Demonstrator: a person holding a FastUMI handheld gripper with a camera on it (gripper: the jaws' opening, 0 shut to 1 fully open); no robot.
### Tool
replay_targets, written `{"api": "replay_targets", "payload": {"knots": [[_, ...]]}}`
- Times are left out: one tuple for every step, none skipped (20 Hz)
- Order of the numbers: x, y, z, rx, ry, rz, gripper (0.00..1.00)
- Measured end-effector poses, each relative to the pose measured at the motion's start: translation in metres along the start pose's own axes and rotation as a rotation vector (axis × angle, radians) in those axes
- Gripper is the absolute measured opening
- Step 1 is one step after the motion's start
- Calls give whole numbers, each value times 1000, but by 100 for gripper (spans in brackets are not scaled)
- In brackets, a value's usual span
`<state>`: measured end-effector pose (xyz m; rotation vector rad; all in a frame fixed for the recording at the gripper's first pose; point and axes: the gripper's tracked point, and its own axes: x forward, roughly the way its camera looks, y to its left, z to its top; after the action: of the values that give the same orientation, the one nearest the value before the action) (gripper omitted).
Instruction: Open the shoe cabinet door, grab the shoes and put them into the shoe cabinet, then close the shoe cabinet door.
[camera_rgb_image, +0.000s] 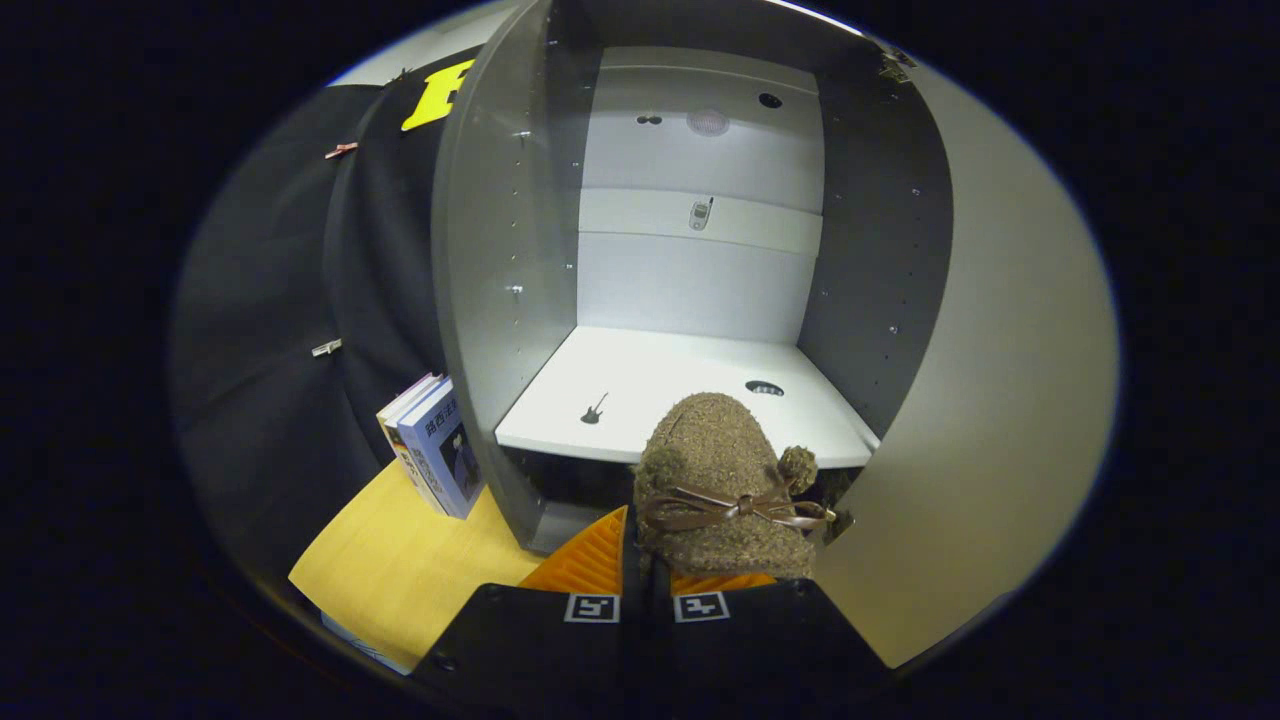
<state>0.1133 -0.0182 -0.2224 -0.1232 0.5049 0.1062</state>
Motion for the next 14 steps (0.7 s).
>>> {"api": "replay_targets", "payload": {"knots": [[6, -4, 10, 5, -7, -11, 5], [13, -9, 21, 6, -13, -22, 5], [19, -12, 31, 5, -23, -30, 5], [26, -14, 40, 0, -28, -37, 5], [33, -17, 49, -10, -29, -42, 5], [42, -19, 55, -22, -23, -45, 5], [53, -22, 62, -33, -15, -47, 5], [67, -23, 68, -36, -7, -47, 5], [81, -25, 74, -29, 0, -44, 5], [93, -28, 78, -17, 16, -41, 5], [105, -32, 83, 2, 31, -42, 5], [119, -34, 87, 20, 43, -44, 5], [130, -37, 90, 36, 55, -43, 5], [143, -39, 94, 45, 59, -42, 5]]}}
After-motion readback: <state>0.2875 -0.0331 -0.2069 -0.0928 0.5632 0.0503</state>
